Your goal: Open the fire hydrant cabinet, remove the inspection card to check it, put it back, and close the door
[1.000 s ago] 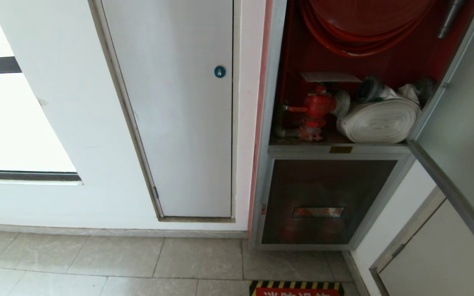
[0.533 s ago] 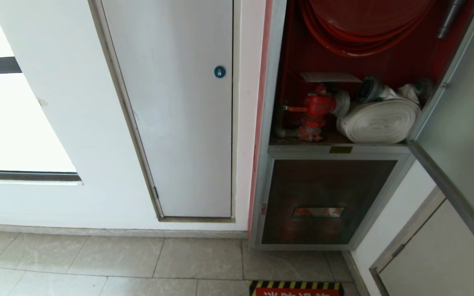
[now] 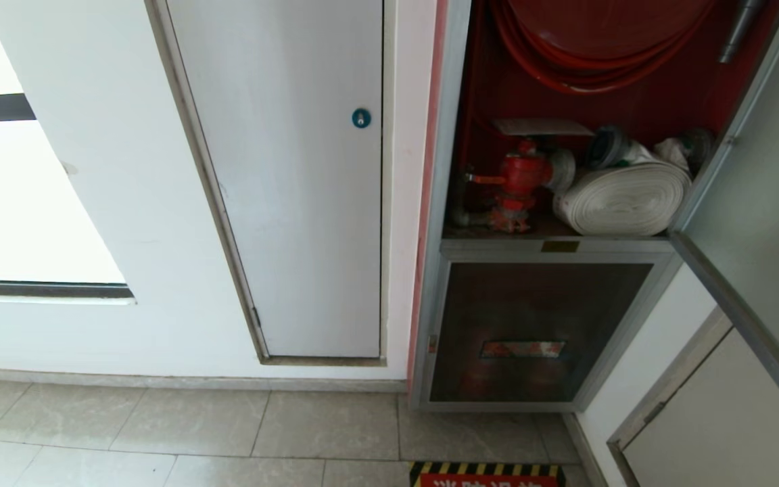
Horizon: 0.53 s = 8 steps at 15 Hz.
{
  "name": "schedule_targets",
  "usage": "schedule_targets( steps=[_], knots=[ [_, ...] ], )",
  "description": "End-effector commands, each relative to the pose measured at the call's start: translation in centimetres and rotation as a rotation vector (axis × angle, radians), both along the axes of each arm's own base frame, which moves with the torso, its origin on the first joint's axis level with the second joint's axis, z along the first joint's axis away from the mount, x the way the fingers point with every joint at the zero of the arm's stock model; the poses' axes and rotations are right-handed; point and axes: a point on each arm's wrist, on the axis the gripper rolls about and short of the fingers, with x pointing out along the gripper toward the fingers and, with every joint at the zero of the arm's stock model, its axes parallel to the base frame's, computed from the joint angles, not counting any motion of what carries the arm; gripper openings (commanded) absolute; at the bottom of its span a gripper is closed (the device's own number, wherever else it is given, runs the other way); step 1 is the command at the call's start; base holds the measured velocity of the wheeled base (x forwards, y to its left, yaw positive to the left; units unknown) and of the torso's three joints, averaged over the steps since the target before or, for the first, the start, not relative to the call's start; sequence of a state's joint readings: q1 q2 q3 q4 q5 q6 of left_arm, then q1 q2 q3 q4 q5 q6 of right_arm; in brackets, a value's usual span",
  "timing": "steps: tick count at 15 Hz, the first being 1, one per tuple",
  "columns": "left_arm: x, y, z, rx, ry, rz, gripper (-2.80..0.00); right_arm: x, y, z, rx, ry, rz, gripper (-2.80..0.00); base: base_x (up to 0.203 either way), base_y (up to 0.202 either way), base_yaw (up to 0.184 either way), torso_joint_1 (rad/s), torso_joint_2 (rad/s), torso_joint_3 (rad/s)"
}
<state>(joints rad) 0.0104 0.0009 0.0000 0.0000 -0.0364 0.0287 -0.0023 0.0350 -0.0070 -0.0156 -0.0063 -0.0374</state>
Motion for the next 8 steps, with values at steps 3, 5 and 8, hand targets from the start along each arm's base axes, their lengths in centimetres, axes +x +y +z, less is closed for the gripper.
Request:
schedule_targets(
  steps=[3,5,8],
  knots=[
    [0.01,0.0,0.0,0.0,0.001,0.0,-2.8,-0.22,-0.03,-0.4,0.039,-0.011,-0.012,-2.8,0.0,0.0,0.0,0.0,0.0,0.0],
    [0.01,0.0,0.0,0.0,0.001,0.0,-2.8,-0.22,-0.03,-0.4,0.042,-0.012,-0.011,-2.8,0.0,0.0,0.0,0.0,0.0,0.0],
    [0.02,0.0,-0.04,0.0,0.002,0.0,-2.8,-0.22,-0.03,-0.4,0.05,-0.012,-0.01,-2.8,0.0,0.0,0.0,0.0,0.0,0.0]
  ],
)
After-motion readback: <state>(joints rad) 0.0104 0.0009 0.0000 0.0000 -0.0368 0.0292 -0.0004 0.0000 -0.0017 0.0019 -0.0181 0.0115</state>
